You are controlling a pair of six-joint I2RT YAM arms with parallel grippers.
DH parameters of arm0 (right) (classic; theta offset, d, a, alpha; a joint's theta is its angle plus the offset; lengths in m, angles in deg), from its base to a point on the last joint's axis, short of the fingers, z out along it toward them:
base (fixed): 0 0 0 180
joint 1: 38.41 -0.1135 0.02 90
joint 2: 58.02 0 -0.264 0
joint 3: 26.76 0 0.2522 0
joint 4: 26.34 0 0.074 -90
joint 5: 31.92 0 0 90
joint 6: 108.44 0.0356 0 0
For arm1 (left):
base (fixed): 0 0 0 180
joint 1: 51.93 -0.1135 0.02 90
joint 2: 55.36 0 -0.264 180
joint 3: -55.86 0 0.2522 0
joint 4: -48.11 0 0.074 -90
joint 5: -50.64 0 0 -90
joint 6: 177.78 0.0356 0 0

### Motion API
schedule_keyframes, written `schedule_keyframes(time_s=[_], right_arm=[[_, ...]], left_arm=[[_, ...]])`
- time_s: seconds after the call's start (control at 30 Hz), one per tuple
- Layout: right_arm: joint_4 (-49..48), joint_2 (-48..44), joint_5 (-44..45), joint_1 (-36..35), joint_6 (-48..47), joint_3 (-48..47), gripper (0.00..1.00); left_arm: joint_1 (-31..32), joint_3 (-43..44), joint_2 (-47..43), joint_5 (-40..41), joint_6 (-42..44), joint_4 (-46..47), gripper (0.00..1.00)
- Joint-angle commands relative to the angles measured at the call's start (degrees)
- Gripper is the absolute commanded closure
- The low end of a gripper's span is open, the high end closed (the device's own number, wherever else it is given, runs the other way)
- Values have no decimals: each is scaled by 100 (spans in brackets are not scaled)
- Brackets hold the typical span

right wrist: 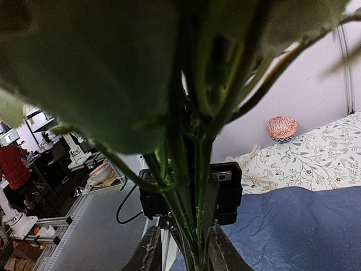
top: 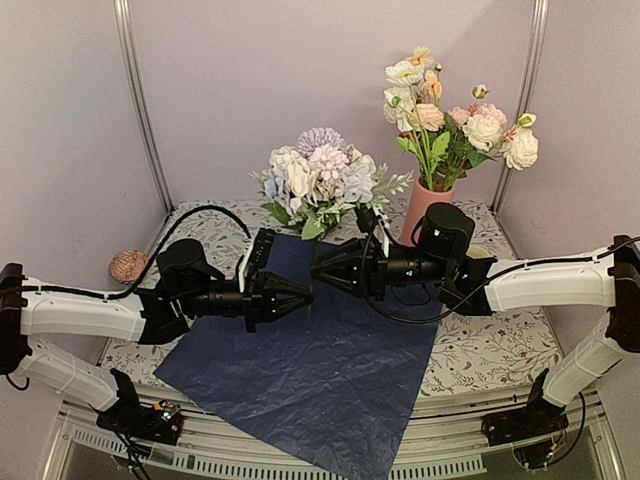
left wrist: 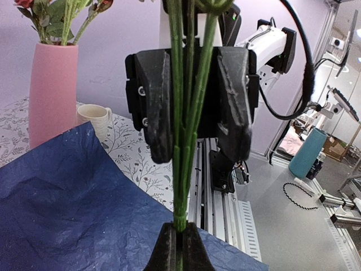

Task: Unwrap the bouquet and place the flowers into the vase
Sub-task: Pass from the left arm to the right, then place the fake flower in the vase.

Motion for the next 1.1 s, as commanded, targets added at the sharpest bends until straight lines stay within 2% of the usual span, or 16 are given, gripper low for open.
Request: schedule_keyframes(time_s=[0.0, 0.13, 0.27, 0.37, 0.4, 0.43, 0.47, 0.5, 0.6, 0.67, 0.77, 0.9, 1.07], right_arm=[[-151, 145, -77, 27, 28, -184, 75], [-134, 184, -145, 23, 47, -214, 79], [-131, 163, -126, 34, 51, -187, 96], [-129, 47, 4, 50, 48, -74, 97], [-129, -19, 80, 74, 48, -9, 97], [-131, -98, 189, 94, 48, 85, 97], [-117, -193, 337, 135, 48, 185, 98], [-102, -325, 509, 173, 55, 319, 98], [-37, -876, 1164, 338, -35, 861, 98], [124, -1406, 1846, 401, -196, 1297, 98], [456, -2361, 3046, 451, -665, 1859, 98], [553, -3718, 4456, 459, -1531, 2482, 98], [511, -4448, 5955, 510, -2992, 2443, 99]], left_arm=[[47, 108, 93, -137, -9, 215, 100], [54, 136, 154, -204, 0, 205, 100], [62, 159, 179, -234, 12, 158, 100], [60, 145, 157, -195, 28, 141, 100], [56, 139, 148, -178, 35, 114, 97], [56, 148, 139, -117, 28, 54, 78], [55, 165, 123, -3, 14, -27, 63], [62, 153, 99, 75, 14, -56, 52], [57, 72, -4, 310, 12, -69, 30], [47, 1, -83, 492, 15, -62, 23], [46, -72, -178, 641, 50, -66, 17], [51, -114, -226, 658, 94, -11, 17], [50, -105, -209, 580, 114, 40, 17]])
